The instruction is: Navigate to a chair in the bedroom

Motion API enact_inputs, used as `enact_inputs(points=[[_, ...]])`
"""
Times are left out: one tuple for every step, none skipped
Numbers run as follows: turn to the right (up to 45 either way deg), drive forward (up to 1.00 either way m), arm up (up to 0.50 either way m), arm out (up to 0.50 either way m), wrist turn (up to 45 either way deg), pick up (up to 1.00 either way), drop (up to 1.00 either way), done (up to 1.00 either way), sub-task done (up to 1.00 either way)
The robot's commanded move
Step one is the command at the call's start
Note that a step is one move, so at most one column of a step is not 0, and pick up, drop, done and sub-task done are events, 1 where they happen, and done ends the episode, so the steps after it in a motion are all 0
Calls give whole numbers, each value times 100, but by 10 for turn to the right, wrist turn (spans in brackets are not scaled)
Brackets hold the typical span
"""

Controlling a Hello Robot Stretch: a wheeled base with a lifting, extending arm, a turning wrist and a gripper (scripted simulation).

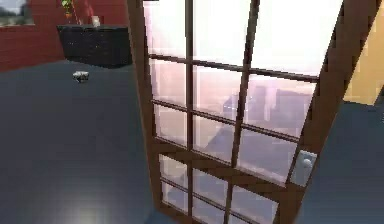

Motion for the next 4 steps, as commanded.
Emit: enact_inputs(points=[[450, 0, 0, 0, 0, 0, 0, 0, 0], [450, 0, 0, 0, 0, 0, 0, 0, 0], [300, 0, 0, 0, 0, 0, 0, 0, 0], [0, 100, 0, 0, 0, 0, 0, 0, 0]])
